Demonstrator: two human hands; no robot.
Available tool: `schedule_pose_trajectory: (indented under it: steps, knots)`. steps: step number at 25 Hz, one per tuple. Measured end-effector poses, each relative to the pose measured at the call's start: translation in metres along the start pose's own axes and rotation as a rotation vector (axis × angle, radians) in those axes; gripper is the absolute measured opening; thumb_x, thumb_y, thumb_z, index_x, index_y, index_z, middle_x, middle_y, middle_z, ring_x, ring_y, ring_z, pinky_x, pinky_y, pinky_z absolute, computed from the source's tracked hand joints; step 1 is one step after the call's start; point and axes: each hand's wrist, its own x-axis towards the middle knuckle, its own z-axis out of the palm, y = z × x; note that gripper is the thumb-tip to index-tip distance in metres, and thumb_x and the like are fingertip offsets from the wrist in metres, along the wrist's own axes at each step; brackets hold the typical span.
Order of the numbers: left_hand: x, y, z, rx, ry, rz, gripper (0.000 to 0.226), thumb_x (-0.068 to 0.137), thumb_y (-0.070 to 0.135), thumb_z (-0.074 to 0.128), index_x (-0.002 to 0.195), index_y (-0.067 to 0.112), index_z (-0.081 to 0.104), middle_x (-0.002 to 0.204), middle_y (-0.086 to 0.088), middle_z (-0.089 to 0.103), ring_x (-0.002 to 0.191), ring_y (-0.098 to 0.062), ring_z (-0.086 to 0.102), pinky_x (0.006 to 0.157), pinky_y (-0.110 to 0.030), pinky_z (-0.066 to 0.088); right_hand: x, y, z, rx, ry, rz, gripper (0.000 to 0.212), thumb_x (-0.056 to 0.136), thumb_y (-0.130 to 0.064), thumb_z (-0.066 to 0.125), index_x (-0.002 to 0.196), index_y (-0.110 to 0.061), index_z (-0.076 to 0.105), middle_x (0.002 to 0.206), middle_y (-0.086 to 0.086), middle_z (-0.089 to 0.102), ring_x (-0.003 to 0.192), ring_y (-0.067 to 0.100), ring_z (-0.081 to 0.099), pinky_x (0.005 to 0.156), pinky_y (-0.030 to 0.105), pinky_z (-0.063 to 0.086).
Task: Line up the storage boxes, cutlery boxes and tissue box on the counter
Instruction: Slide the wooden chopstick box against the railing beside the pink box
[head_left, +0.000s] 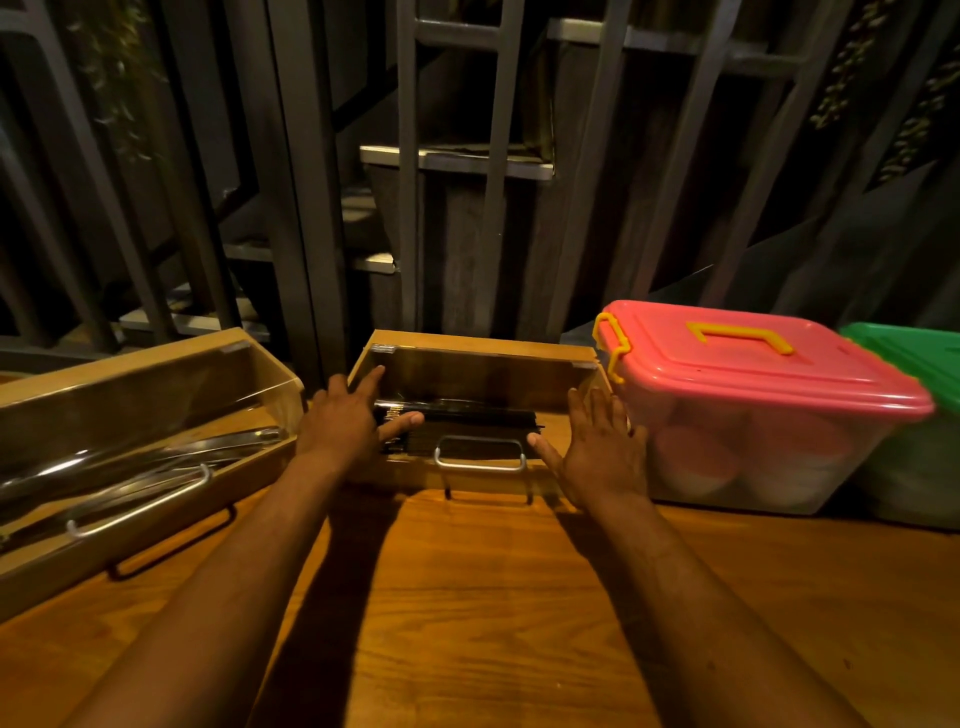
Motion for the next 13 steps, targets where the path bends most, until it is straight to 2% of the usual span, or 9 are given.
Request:
schedule_pose_trajectory:
  steps: [5,9,11,13]
  knots:
    - [-0.001,0.000,-0.002,0.012,-0.010,0.001,0.103,0.069,0.088,0.024,0.156,0.033,0.014,0.144,-0.021,0.038,0.126,-0.041,0.046,0.096,-0.050,0.046,0.000,0.000,-0.001,-0.019,-0.005,-0.005,0.086,0.087,-0.077,0.022,0.156,-0.026,0.014,0.166,0.008,0.009,0.152,0.031,0.007,0.112,0.053,0.025]
    - [-0.014,0.007,-0.012,0.079,-0.015,0.015,0.104,0.070,0.087,0.015,0.156,0.029,0.014,0.152,-0.021,0.032,0.134,-0.041,0.040,0.103,-0.050,0.041,-0.003,-0.003,-0.011,0.034,-0.047,0.024,0.087,0.088,-0.075,0.028,0.157,-0.026,0.009,0.167,0.008,0.006,0.152,0.033,0.003,0.115,0.057,0.022]
    - [-0.031,0.011,-0.018,0.067,0.042,0.037,0.094,0.079,0.083,0.020,0.155,0.029,0.019,0.153,-0.019,0.032,0.136,-0.039,0.039,0.105,-0.050,0.041,-0.012,-0.012,-0.020,0.076,0.005,0.023,0.085,0.088,-0.074,0.030,0.156,-0.026,0.013,0.166,0.010,0.011,0.152,0.033,0.006,0.116,0.058,0.019]
    - [-0.058,0.013,-0.024,0.052,0.092,0.068,0.076,0.090,0.070,0.035,0.153,0.029,0.028,0.154,-0.016,0.035,0.138,-0.036,0.037,0.109,-0.051,0.038,-0.032,-0.028,-0.033,0.067,0.057,-0.031,0.081,0.088,-0.073,0.028,0.154,-0.026,0.025,0.163,0.010,0.022,0.151,0.034,0.012,0.118,0.057,0.019]
